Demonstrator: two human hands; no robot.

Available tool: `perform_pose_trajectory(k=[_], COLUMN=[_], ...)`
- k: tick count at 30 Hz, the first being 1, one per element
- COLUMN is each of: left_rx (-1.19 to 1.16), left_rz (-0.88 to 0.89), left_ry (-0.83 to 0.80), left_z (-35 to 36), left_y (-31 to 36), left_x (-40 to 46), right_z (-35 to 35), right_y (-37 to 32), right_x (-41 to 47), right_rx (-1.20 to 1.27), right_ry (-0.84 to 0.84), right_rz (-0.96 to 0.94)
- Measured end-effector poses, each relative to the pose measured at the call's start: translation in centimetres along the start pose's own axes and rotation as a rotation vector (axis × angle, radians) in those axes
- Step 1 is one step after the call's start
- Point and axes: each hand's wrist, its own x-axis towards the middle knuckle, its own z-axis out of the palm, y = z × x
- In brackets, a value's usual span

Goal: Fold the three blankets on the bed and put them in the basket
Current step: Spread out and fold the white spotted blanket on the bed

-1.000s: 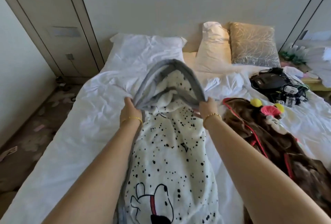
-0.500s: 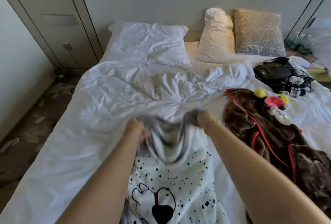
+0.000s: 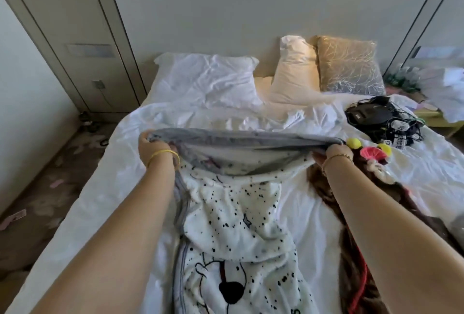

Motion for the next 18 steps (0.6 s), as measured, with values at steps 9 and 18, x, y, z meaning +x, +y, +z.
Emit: perform_pose_trajectory(k=[9, 18], left_rx=[-0.088, -0.01], left_rz=[-0.183, -0.23], left_ry=[-0.04, -0.072], left_z=[-1.6, -2.4], left_y=[-4.0, -7.2], left_x=[0.6, -2.1], right_z=[-7.6, -11.2], right_y=[2.2, 6.2], right_x=[2.0, 2.0], right_rx=[-0.71, -0.219], right_ry=[0.183, 0.329], right_rz=[-0.075, 0.277])
